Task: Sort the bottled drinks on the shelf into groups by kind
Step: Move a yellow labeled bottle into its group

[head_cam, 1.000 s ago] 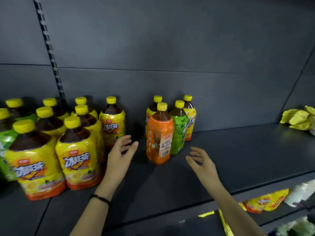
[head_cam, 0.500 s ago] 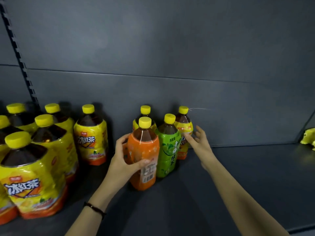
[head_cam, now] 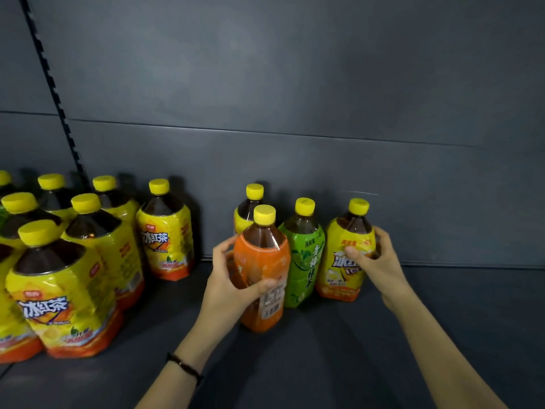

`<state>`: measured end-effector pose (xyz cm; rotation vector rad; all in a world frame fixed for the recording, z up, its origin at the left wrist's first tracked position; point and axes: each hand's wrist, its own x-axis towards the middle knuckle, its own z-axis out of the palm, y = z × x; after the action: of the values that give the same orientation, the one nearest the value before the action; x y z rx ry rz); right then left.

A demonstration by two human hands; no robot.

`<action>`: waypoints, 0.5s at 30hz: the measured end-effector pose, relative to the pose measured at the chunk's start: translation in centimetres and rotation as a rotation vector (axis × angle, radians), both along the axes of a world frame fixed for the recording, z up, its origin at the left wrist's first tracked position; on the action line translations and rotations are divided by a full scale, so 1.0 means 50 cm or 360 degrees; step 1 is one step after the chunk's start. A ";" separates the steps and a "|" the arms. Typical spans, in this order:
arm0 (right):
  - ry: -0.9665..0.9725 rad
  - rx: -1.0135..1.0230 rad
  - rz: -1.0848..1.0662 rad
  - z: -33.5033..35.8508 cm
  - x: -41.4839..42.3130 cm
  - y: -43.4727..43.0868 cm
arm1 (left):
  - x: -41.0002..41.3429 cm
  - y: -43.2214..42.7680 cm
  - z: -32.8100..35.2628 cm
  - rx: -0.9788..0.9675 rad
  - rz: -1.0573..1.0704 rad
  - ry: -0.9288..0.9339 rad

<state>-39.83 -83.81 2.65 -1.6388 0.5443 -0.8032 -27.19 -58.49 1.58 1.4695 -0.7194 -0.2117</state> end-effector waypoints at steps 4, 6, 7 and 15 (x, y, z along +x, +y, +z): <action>0.0016 0.0012 -0.0023 -0.006 -0.061 -0.004 | -0.030 -0.050 -0.010 -0.0028 0.0092 -0.0067; 0.0000 0.0018 -0.0031 -0.009 -0.079 0.003 | -0.051 -0.081 -0.013 -0.0009 0.0192 -0.0139; -0.0014 0.0021 -0.0035 -0.010 -0.084 0.008 | -0.059 -0.095 -0.011 0.0017 0.0219 -0.0180; -0.0111 0.0062 -0.0085 -0.016 -0.090 0.047 | 0.018 -0.063 -0.004 -0.0001 0.0543 -0.0253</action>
<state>-44.35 -81.44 1.87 -1.5606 0.5532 -0.8807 -26.30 -61.65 1.38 1.5948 -0.5830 0.1684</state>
